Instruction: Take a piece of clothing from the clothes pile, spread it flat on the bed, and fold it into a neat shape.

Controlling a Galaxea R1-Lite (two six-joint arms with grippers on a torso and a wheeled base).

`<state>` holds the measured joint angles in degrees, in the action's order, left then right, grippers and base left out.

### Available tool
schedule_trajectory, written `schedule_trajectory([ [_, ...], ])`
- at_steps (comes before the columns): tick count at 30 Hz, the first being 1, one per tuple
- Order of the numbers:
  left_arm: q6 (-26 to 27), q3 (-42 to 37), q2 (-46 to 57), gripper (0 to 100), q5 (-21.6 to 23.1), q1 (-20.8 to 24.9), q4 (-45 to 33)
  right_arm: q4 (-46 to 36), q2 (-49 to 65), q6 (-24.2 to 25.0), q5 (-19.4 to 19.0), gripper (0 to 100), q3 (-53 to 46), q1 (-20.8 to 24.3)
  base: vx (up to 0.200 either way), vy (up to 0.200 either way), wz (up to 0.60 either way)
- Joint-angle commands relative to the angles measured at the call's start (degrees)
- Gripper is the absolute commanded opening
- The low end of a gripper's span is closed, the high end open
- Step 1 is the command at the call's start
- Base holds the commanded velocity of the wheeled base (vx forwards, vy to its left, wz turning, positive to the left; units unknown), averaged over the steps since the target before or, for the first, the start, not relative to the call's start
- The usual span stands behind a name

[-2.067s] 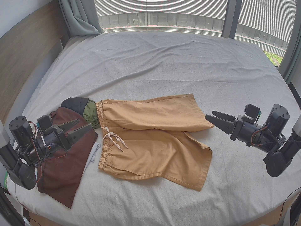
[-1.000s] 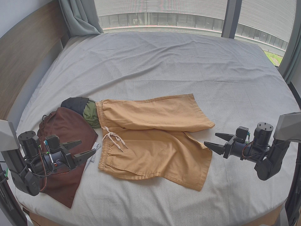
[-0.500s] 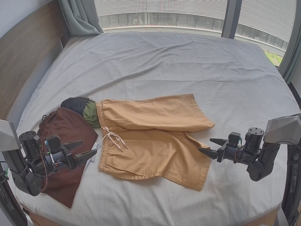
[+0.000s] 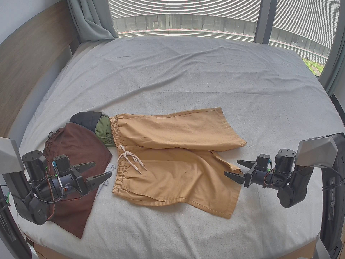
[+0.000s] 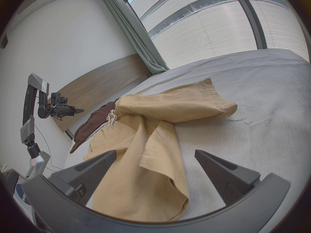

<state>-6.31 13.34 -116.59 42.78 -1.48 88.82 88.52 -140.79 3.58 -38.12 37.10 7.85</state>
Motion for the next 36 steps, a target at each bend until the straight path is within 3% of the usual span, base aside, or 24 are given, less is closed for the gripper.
schedule_trajectory([
  [1,-0.45,-0.15,0.14,100,0.03,0.68,0.04,-0.01,-1.86,0.02,0.06,100,1.05,-0.03,0.000,0.000,0.00],
  [7,-1.16,-0.24,0.49,100,0.03,0.77,0.04,-0.01,-2.30,0.11,0.24,100,3.33,-0.38,0.000,0.000,0.00],
  [8,-1.16,-0.24,0.40,100,0.03,0.95,0.04,-0.01,-2.30,0.11,0.33,0,3.60,-0.38,0.000,0.000,0.00],
  [30,-1.16,-0.50,0.31,100,0.03,1.30,0.04,-0.10,-4.49,0.46,0.68,0,7.73,-4.69,0.000,0.000,0.00],
  [36,-1.16,-0.50,0.05,100,0.03,1.30,0.04,-0.10,-6.69,1.87,3.75,0,11.07,-6.01,0.000,0.000,0.00],
])
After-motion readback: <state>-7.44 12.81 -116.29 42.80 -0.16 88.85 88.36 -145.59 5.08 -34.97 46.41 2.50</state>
